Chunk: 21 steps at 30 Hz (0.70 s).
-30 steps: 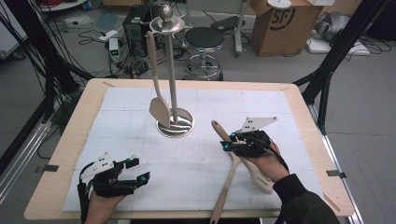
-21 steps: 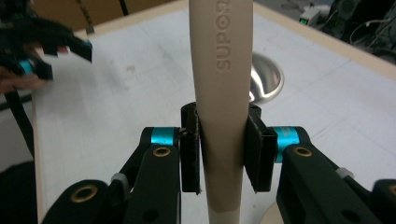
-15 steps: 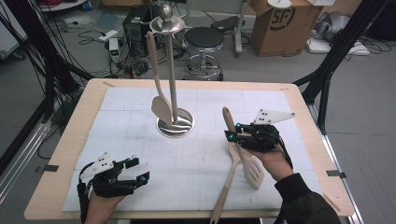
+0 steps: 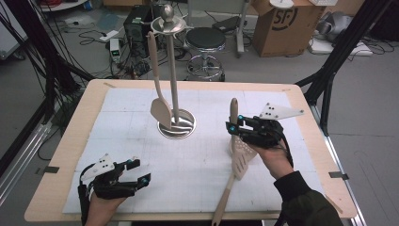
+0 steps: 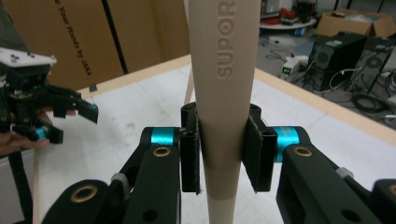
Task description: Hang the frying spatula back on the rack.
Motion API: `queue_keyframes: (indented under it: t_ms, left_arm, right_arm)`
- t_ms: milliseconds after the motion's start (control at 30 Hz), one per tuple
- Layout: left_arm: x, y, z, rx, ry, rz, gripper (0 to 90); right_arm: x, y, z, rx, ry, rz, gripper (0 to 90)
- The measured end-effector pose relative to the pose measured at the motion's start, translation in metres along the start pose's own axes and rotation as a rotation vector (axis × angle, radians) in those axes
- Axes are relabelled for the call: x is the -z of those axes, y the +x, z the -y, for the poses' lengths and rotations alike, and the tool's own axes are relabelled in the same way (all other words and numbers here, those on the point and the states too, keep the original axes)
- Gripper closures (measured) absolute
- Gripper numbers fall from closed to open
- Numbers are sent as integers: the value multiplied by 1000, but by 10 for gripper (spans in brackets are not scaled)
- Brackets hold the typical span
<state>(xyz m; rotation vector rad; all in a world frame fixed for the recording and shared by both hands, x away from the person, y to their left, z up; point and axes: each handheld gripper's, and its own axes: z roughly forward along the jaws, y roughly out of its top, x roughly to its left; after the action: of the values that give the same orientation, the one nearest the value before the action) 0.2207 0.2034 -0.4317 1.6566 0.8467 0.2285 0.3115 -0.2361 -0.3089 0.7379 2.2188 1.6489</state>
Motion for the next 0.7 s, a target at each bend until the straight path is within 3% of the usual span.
queue_keyframes:
  t_ms: [133, 367, 700]
  left_arm:
    - [1, 0, 0, 0, -2, 1, 257]
    - [1, 0, 0, 0, -5, 0, 257]
    - [2, 0, 0, 2, -6, -1, 257]
  right_arm:
    - [-5, 1, -4, -25, -32, -13, 713]
    - [-8, 1, -9, -31, -60, -1, 713]
    - [-13, 2, -29, -35, -149, -16, 713]
